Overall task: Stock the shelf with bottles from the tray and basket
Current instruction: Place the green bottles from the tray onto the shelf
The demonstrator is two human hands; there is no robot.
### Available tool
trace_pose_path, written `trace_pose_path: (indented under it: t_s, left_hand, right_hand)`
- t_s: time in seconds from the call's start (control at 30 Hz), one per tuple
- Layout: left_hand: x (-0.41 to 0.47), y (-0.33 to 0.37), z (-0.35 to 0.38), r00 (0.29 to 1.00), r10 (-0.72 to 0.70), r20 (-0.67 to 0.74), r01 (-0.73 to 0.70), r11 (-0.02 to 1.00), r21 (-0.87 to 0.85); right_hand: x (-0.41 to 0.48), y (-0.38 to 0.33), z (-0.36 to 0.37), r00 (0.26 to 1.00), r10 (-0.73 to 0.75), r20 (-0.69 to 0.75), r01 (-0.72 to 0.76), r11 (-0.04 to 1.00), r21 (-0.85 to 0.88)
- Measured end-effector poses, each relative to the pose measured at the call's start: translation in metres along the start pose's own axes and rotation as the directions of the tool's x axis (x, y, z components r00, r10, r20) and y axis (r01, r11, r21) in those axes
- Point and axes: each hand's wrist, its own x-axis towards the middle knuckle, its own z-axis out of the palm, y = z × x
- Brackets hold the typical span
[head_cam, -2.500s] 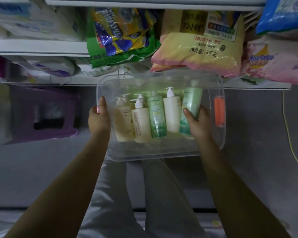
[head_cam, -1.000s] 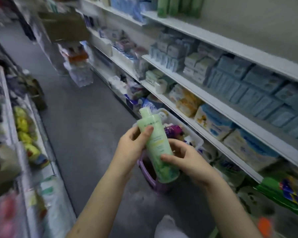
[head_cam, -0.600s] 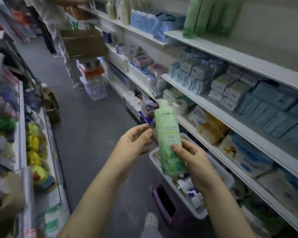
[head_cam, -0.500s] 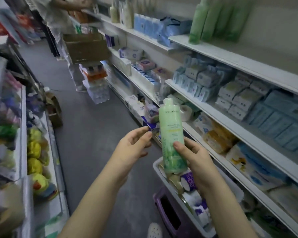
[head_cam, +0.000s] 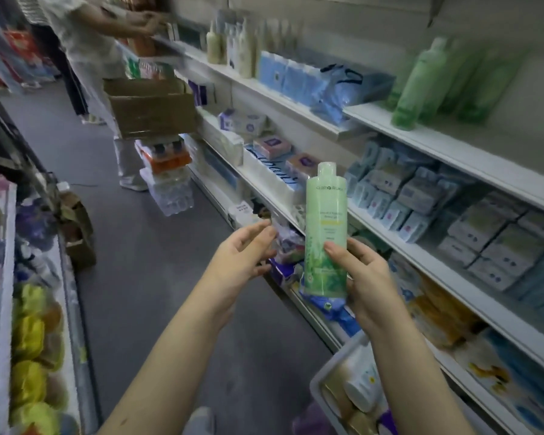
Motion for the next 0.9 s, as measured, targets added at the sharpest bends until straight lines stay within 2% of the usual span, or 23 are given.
trace_pose_path:
  t_s: [0.23,0.4,0.67,0.77,0.9]
  left_hand:
    - [0.126,0.045,-0.013,0.969,0.048,0.242,-0.055,0.998,0.022]
    - [0.183,0.063,0.008,0.911,0.051,0.408,-0.081,0.995,0.055]
    - [0.270,0.096,0.109,0.792,0.145,0.594,-0.205,0.978,0.035]
    - [0.303,0.105,0.152,0.745,0.208,0.634,-0.307,0.951,0.048]
    - [0.339,0.107,0.197,0.719,0.229,0.656,-0.369,0.926,0.082]
  right_hand:
    - [0.066,-0.028,0.036,0.968,-0.125,-0.218,0.130,0.992,0.007]
    - [0.094,-0.049,0.039,0.899,-0.206,-0.387,0.229,0.973,0.012]
    - [0.162,-0.096,-0.010,0.720,-0.364,-0.590,0.388,0.917,-0.092]
    - [0.195,-0.114,-0.038,0.665,-0.421,-0.617,0.450,0.885,-0.120]
    - [0.236,-0.135,-0.076,0.605,-0.478,-0.637,0.497,0.851,-0.167]
